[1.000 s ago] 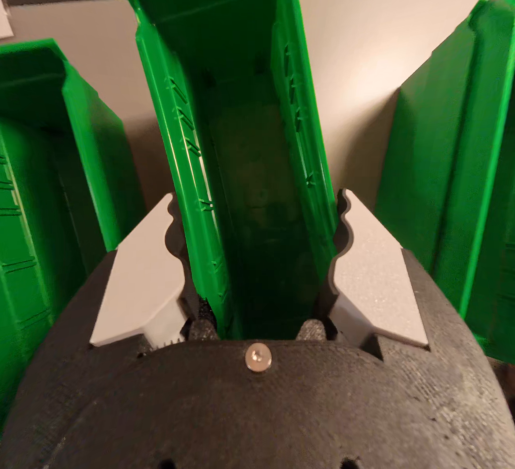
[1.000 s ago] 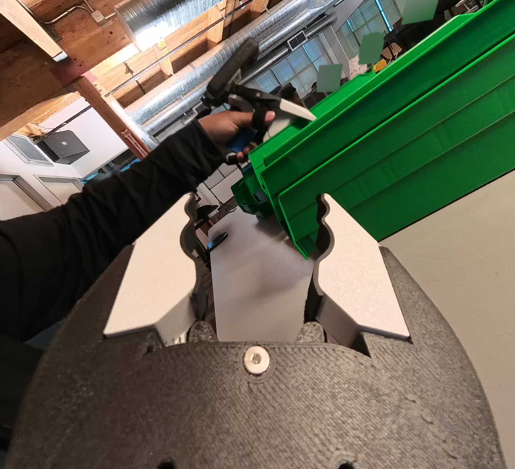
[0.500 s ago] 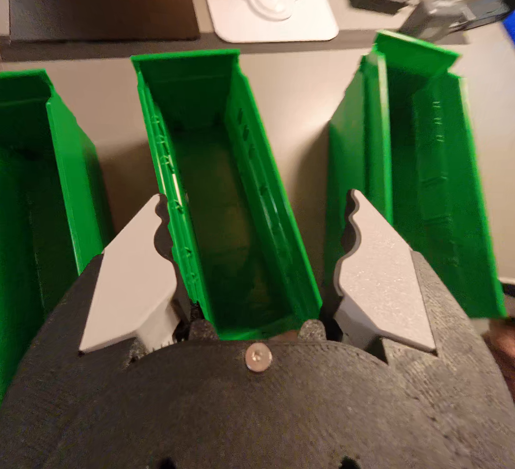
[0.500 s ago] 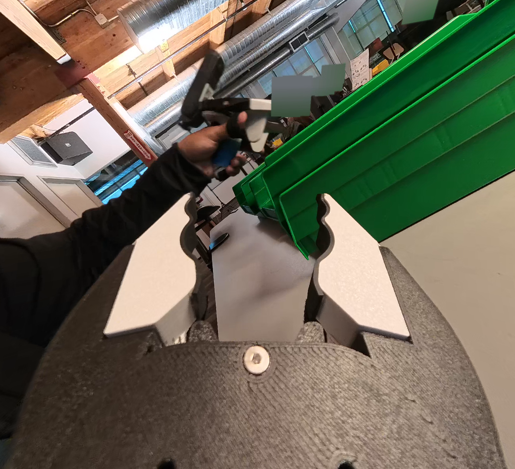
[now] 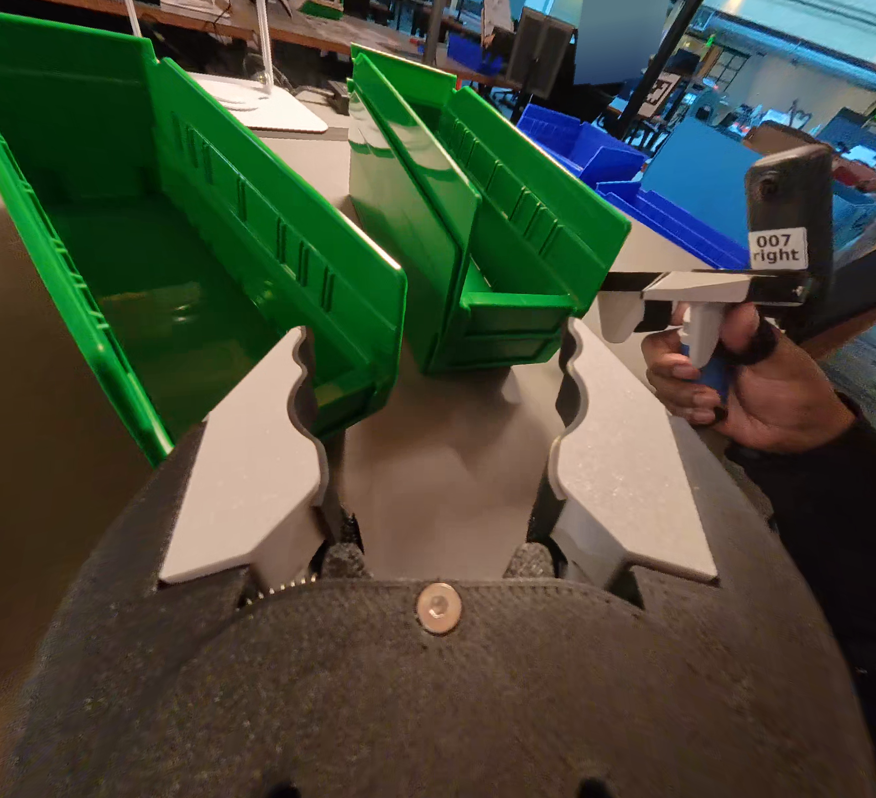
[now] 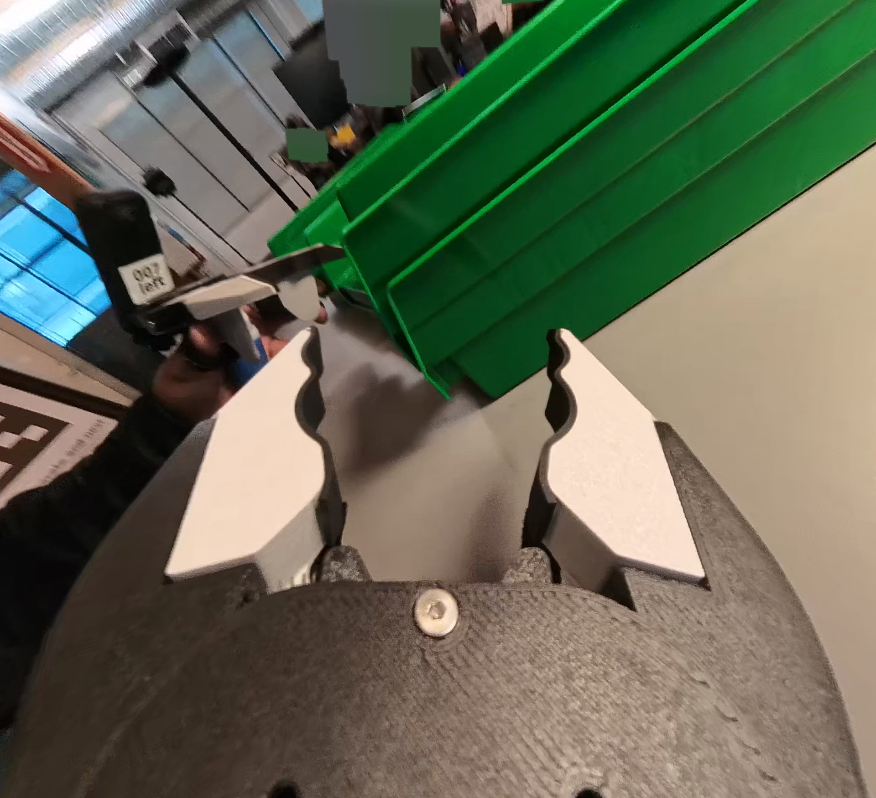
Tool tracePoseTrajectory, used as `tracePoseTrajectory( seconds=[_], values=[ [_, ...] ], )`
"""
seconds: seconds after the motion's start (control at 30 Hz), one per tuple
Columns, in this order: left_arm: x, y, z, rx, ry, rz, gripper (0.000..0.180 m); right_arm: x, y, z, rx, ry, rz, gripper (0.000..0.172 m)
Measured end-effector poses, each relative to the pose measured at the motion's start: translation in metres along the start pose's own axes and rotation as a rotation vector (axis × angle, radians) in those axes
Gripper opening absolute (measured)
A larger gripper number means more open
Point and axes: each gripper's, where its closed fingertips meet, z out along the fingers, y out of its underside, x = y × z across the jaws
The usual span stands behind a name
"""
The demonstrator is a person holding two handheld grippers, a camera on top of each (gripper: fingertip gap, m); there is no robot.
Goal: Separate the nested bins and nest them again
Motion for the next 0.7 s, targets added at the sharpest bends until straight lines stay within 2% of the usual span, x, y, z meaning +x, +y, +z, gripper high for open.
tracePoseTrajectory(
  seconds=[0.07,0.27,0.4,0.5,0.6,0.7],
  values=[
    [0.000,0.004,0.001,0.010,0.022,-0.015,0.100,0.000,0.005,0.012,-0.056,0.032,-0.057,0.104],
    [0.013,-0.008,0.006,0.113,0.112,-0.051,0.088,0.026,0.007,0.022,-0.113,0.207,-0.055,0.099],
    [0.017,-0.029,0.006,0.226,0.155,-0.121,0.088,0.049,-0.001,-0.008,-0.105,0.348,-0.073,0.100],
    [0.022,-0.033,0.008,0.280,0.189,-0.164,0.088,0.063,-0.011,-0.041,-0.110,0.457,-0.074,0.096],
    [0.028,-0.029,0.009,0.334,0.198,-0.164,0.087,0.046,-0.031,-0.061,-0.071,0.454,-0.071,0.098],
    [0.034,-0.034,-0.001,0.379,0.210,-0.122,0.081,0.032,-0.063,-0.063,-0.057,0.500,-0.123,0.109]
  ],
)
